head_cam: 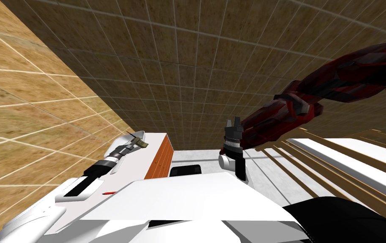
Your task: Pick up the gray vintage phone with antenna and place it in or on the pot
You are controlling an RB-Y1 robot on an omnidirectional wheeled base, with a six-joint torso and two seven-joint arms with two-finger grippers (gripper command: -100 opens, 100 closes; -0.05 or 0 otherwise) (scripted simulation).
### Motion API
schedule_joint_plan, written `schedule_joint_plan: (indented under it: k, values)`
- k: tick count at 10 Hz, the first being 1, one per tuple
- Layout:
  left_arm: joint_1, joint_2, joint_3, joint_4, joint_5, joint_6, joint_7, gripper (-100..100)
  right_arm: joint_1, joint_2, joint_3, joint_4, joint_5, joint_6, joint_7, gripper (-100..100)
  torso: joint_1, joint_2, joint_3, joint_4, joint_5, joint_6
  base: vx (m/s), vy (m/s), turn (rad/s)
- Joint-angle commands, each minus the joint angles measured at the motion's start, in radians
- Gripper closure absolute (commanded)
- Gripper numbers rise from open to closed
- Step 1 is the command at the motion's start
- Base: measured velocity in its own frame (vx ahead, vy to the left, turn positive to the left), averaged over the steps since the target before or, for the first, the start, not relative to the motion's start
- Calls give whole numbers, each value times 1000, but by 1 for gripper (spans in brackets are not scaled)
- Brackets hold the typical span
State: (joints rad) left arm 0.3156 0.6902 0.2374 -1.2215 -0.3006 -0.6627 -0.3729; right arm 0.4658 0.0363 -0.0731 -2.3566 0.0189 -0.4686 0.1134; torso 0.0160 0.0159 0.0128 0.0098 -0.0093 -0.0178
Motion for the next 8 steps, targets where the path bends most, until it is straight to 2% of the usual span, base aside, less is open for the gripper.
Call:
schedule_joint_plan:
  k: [1,3,4,8]
  values:
    - [-6,38,4,1,19,16,50,100,0,0,0,0,0,0,0,0,0,0,0,0,0,0,-70,28,-23]
    - [-9,76,5,1,40,32,107,100,0,0,0,0,0,0,0,0,4,1,1,2,-2,-3,-60,25,-26]
    - [-9,76,5,1,40,32,114,100,0,0,0,0,0,0,0,0,6,1,2,2,-3,-5,-21,24,3]
    - [-12,141,11,1,78,63,227,100,0,0,0,0,0,0,0,0,7,-1,1,3,-6,-7,-28,31,-29]
